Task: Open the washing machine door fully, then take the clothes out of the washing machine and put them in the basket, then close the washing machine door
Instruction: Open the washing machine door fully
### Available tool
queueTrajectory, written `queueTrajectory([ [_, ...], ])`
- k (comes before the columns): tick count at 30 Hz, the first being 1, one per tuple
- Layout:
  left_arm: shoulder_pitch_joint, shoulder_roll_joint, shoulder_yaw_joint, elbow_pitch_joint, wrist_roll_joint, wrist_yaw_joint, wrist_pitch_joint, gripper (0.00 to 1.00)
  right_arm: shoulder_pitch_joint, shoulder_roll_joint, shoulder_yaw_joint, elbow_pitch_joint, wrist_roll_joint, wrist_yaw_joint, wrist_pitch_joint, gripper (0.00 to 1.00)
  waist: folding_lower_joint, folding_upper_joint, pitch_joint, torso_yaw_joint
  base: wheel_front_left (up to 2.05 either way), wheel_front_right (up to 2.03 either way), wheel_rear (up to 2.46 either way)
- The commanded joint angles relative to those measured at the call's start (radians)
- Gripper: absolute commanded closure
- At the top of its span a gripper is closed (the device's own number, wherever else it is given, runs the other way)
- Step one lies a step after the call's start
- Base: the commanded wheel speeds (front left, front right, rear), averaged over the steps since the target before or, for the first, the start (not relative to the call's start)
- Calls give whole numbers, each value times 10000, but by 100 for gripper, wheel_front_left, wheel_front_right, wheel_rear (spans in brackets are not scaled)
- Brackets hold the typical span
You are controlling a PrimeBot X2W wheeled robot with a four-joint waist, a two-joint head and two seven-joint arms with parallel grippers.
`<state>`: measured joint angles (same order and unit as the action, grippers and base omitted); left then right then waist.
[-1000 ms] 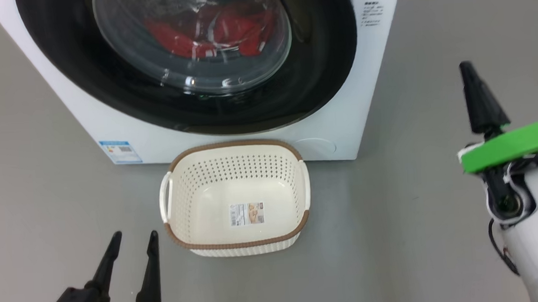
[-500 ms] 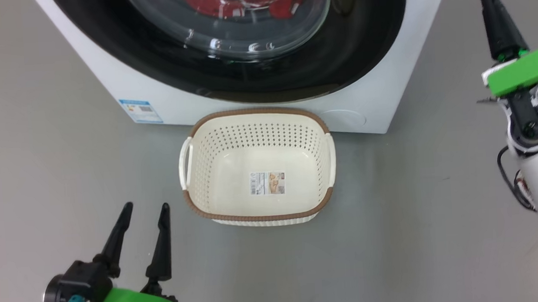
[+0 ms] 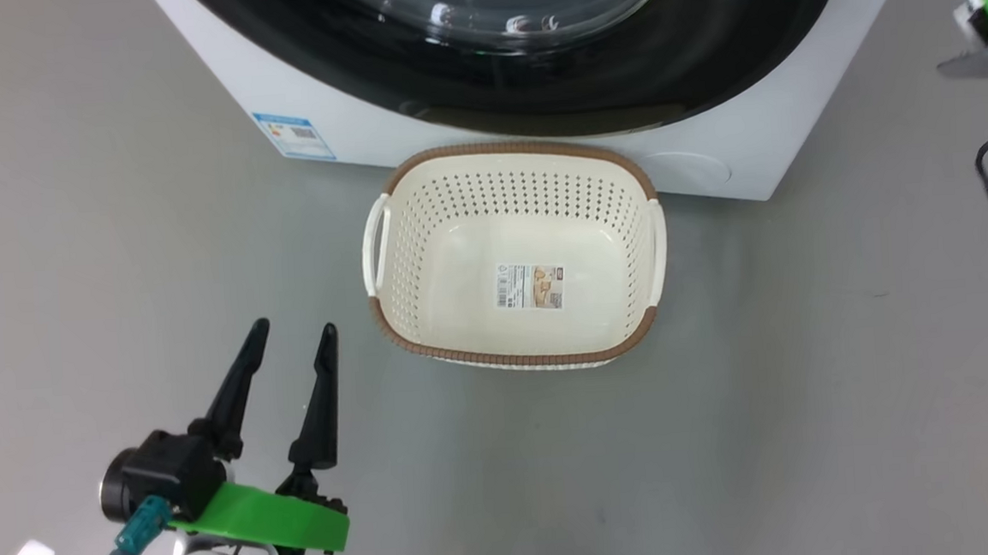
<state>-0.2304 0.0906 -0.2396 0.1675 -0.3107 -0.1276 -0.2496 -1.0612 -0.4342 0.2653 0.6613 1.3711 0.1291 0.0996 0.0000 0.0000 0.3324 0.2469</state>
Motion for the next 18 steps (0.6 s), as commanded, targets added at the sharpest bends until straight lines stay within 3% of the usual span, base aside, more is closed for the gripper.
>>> queueTrajectory([
  [1, -296, 202, 257, -200, -97, -31, -122, 0, -310, -24, 93, -123, 222, 16, 204, 100, 0, 0, 229, 191, 0, 0, 0],
  [18, -839, 216, -291, -192, -346, -31, -122, 0, -1944, -186, 462, 1249, 1406, 16, 2785, 100, 0, 0, 721, 611, 0, 0, 0],
])
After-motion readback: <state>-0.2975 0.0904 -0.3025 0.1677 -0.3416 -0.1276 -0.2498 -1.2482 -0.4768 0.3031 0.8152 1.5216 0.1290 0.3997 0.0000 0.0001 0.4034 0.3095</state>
